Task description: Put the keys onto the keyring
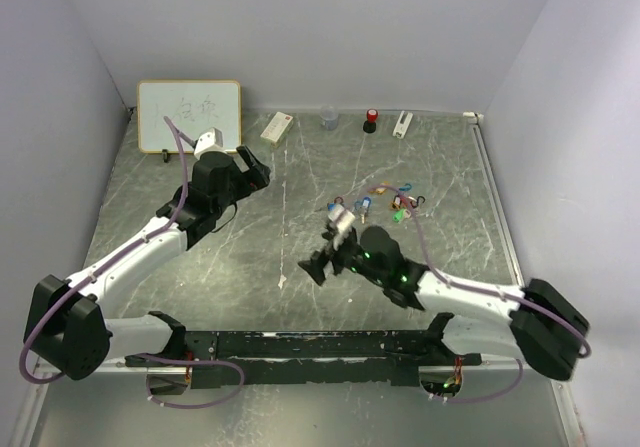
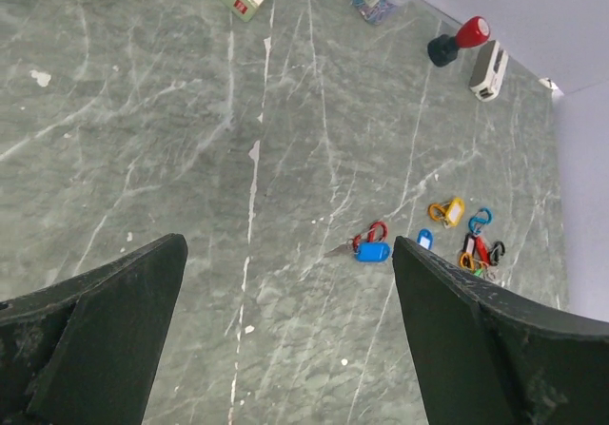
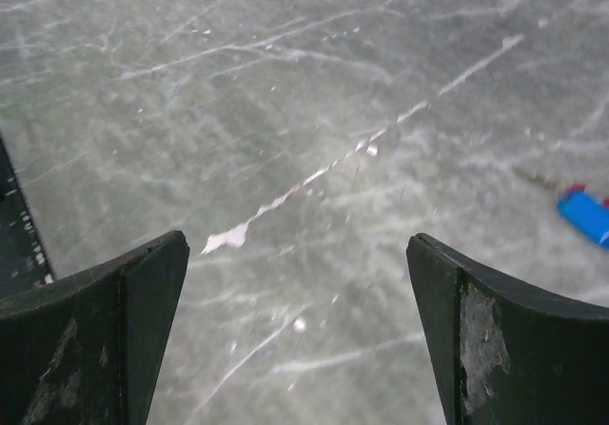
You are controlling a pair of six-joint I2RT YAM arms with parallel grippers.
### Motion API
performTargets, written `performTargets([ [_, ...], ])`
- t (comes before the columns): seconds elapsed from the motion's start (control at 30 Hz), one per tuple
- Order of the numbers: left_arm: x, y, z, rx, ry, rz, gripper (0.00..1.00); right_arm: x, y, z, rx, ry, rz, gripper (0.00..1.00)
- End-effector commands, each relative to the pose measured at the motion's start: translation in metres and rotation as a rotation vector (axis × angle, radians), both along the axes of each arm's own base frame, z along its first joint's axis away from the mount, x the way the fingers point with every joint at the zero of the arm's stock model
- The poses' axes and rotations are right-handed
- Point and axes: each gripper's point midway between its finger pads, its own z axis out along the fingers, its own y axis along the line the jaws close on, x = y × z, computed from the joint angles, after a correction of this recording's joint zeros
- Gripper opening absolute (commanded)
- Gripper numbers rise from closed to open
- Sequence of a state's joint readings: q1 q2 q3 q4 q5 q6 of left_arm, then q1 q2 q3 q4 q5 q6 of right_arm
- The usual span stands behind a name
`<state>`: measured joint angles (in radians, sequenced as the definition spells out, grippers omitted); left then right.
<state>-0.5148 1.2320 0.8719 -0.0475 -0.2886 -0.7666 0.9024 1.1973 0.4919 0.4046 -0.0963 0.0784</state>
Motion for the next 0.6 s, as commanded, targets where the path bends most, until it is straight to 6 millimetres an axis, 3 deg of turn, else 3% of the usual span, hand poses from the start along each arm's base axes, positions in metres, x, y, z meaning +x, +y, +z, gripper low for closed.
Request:
performTargets([
  [0.0,-0.002,0.016,0.016,0.020,-0.029,0.037,1.00,-0.016,-0.034,0.009,0.220,0.014,-0.200,1.00],
  [0.03,-0.004,0.019,0.019,0.018,-0.035,0.044,1.00,-0.022,-0.040,0.000,0.233,0.034,-0.214,1.00],
  [0.17,-0.008,0.026,0.028,0.012,-0.062,0.056,1.00,-0.026,-0.055,0.006,0.287,0.008,-0.260,1.00],
  [0.4,-0.005,0.025,0.039,0.045,-0.073,0.034,1.00,-0.020,-0.056,0.005,0.248,0.007,-0.293,1.00],
  [0.57,-0.004,0.023,0.041,0.046,-0.089,0.026,1.00,-0.013,-0.067,0.008,0.347,0.038,-0.388,1.00],
])
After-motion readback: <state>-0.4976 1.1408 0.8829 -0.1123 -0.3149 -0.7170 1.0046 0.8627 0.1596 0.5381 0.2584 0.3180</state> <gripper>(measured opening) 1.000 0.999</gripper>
